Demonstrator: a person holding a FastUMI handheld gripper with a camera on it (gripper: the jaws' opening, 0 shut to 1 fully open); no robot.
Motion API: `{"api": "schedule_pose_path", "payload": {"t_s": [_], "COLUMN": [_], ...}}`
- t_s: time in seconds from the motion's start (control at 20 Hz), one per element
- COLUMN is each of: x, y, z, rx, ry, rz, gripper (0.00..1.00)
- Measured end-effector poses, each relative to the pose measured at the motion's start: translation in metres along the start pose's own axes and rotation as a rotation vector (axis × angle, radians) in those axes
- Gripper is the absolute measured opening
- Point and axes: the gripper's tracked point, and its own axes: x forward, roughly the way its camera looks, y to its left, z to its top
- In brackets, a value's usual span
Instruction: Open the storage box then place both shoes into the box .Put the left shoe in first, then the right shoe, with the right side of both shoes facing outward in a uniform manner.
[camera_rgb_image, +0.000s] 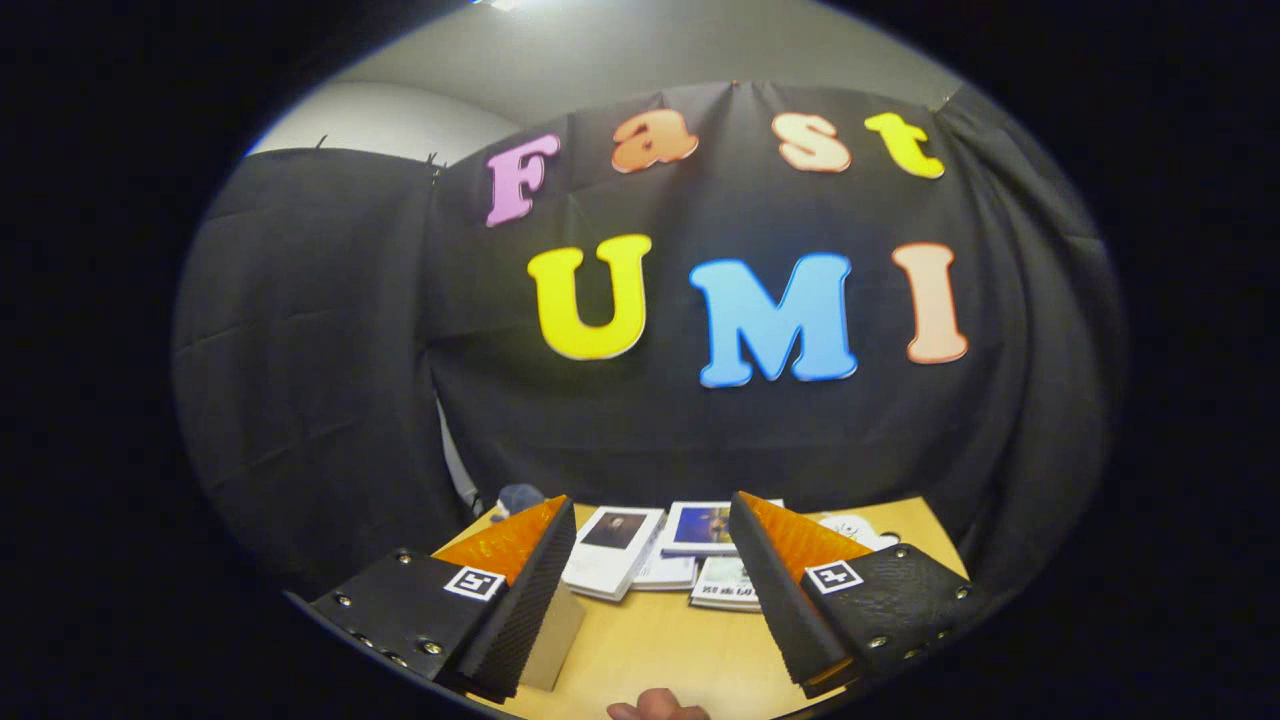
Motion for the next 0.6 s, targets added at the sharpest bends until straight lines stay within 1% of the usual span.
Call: {"api": "schedule_pose_path", "payload": {"t_s": [0.1,0.15,0.45,0.6], "x": [-0.014,-0.018,-0.028,-0.026], "y": [-0.021,-0.027,-0.048,-0.049], "z": [0.017,0.016,0.015,0.014], "rx": [-0.019,-0.027,-0.023,-0.015], "ry": [-0.080,-0.090,-0.109,-0.126], "rz": [-0.076,-0.092,-0.135,-0.128], "gripper": [0.94,0.94,0.94,0.94]}}
